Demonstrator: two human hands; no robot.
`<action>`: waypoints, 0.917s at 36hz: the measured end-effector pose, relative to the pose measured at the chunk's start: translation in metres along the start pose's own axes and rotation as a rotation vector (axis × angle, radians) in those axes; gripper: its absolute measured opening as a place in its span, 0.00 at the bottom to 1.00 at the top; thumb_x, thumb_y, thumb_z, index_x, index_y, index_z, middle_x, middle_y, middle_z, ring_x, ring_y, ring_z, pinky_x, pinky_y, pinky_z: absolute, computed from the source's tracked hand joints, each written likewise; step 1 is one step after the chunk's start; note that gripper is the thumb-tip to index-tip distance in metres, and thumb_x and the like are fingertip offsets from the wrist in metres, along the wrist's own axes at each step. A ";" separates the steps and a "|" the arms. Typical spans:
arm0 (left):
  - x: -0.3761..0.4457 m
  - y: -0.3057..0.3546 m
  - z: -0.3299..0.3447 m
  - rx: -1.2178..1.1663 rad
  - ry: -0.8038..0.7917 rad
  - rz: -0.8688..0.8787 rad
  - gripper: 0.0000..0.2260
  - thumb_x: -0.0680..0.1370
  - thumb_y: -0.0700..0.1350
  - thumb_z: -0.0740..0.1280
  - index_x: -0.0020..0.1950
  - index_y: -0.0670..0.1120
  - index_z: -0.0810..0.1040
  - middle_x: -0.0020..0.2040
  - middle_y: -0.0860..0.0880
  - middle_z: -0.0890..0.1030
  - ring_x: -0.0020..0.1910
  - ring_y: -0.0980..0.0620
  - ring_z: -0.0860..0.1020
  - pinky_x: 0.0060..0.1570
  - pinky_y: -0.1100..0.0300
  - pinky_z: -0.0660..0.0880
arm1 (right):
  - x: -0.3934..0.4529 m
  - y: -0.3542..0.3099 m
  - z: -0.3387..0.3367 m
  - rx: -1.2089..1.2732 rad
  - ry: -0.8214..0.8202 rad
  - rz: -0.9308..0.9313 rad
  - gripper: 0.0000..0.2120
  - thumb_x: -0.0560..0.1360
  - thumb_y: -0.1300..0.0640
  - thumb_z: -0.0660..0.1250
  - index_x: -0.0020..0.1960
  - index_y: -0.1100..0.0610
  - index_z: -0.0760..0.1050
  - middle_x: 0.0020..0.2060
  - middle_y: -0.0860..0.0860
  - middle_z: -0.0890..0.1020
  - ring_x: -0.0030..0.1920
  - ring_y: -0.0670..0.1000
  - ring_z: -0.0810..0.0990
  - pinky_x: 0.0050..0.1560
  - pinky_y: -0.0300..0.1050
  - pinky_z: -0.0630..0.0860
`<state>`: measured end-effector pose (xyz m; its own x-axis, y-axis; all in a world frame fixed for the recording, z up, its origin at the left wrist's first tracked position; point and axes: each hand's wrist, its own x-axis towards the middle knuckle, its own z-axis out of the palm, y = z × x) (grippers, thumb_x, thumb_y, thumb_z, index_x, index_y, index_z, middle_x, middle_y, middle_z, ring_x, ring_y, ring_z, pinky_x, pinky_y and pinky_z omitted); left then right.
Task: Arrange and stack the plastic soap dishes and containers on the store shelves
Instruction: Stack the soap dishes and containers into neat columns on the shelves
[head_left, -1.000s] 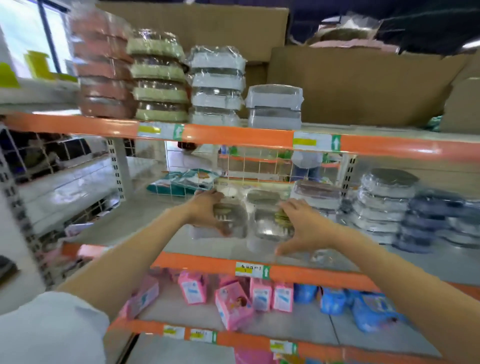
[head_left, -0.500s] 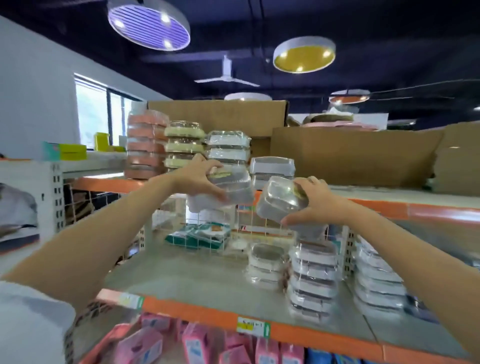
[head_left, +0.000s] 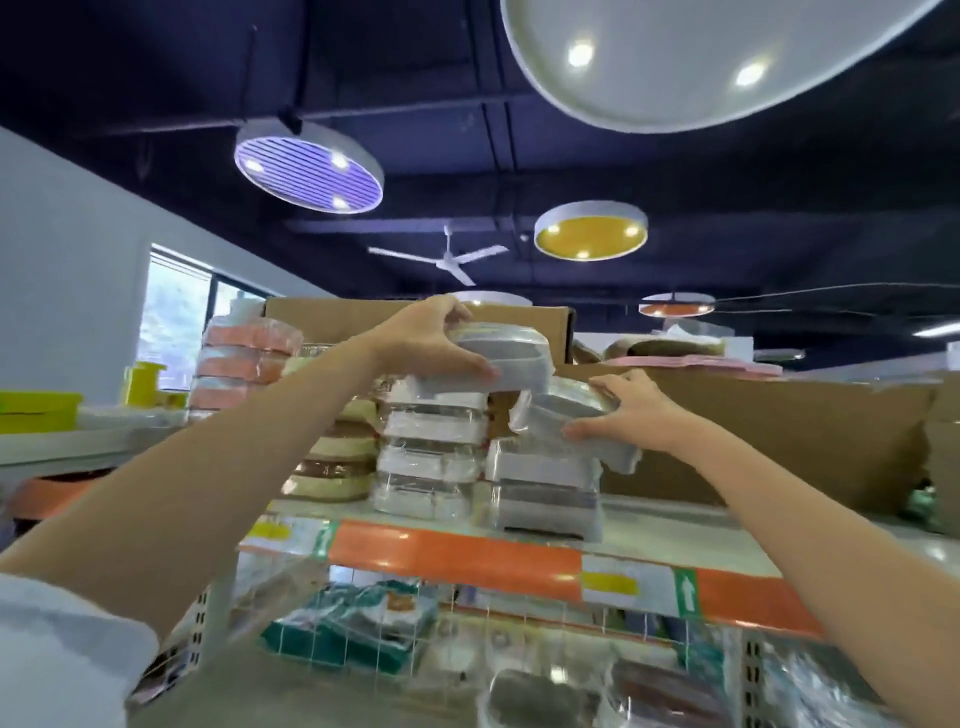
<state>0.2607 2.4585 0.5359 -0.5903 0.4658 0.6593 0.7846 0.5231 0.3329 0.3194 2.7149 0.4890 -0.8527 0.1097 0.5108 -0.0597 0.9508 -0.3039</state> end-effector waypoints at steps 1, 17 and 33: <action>0.008 -0.001 0.000 -0.004 0.006 0.002 0.32 0.67 0.55 0.76 0.65 0.48 0.69 0.59 0.54 0.73 0.55 0.56 0.72 0.45 0.68 0.67 | 0.010 0.001 0.001 0.028 -0.007 -0.002 0.44 0.65 0.36 0.72 0.74 0.52 0.61 0.69 0.55 0.60 0.70 0.57 0.60 0.71 0.54 0.60; 0.077 0.000 0.057 -0.008 -0.047 0.062 0.27 0.67 0.59 0.75 0.59 0.48 0.72 0.53 0.53 0.77 0.49 0.57 0.76 0.46 0.67 0.74 | 0.058 0.049 0.048 0.721 -0.119 0.011 0.62 0.49 0.35 0.78 0.75 0.49 0.52 0.69 0.53 0.66 0.65 0.53 0.70 0.65 0.52 0.71; 0.099 -0.007 0.090 0.115 -0.133 0.039 0.36 0.57 0.75 0.66 0.57 0.55 0.76 0.53 0.56 0.79 0.50 0.58 0.77 0.52 0.60 0.73 | 0.062 0.072 0.063 0.924 -0.033 0.011 0.48 0.64 0.52 0.78 0.74 0.54 0.53 0.60 0.51 0.75 0.60 0.51 0.75 0.60 0.45 0.72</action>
<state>0.1798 2.5655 0.5382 -0.5854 0.5739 0.5727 0.7852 0.5774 0.2239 0.2293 2.7722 0.4484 -0.8691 0.0954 0.4854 -0.4301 0.3392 -0.8366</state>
